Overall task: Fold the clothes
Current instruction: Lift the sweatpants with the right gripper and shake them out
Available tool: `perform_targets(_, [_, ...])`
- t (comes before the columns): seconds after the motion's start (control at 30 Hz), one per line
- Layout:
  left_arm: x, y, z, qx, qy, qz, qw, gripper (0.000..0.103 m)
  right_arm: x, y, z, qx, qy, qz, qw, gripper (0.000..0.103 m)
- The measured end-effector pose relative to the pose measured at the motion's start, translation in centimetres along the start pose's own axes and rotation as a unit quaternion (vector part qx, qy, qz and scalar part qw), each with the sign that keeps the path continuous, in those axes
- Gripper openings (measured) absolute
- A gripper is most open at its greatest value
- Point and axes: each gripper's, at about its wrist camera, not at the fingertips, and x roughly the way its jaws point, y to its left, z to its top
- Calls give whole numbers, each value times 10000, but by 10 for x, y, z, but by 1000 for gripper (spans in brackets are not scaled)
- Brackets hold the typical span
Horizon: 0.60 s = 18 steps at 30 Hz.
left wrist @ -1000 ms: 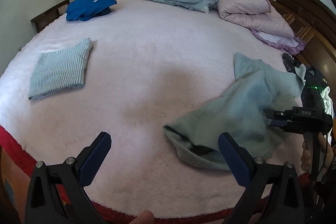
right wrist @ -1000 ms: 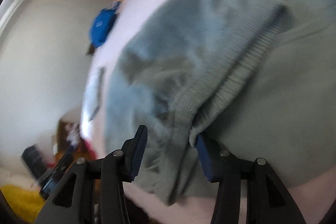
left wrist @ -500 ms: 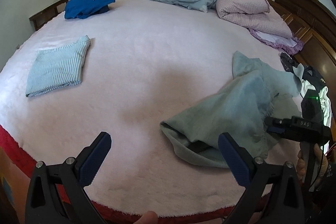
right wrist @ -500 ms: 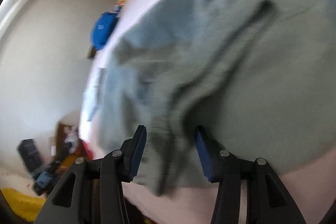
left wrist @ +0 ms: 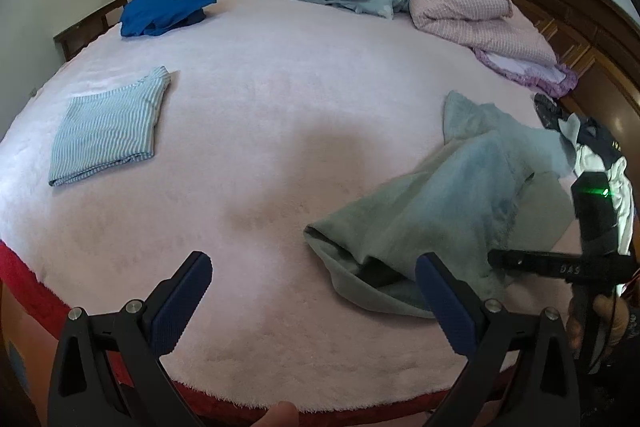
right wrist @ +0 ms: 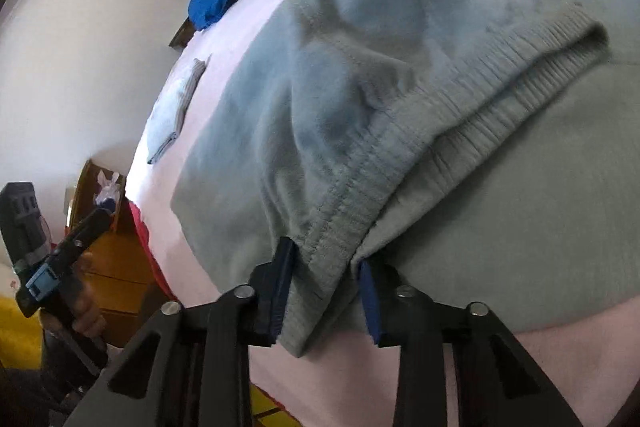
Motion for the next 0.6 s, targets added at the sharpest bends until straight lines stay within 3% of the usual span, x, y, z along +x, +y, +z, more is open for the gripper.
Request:
perform_targets(0.03, [2,-2,0,37,23,0,10000,102,-9,-2,1,93,-92,255,9996,11])
perform_targets(0.1, [4,-4,0,102,45,5,9999,102,-29,-2,9,170,-328,741,9966,11])
perform_targets(0.33, [2,-3,-8,79,51,-53,9999,102,-115,60,56,-576,-1101,1673,9780,10])
perform_targets(0.47, [-3,-3,-10,52,-22,-175,9998,102,-140,84,84,-708,-1255,2077,9675,10])
perform_targets(0.6, [-14,-2,-12,169,-227,-90,9996,102,-156,135,118,-1032,-1419,2294,9574,10])
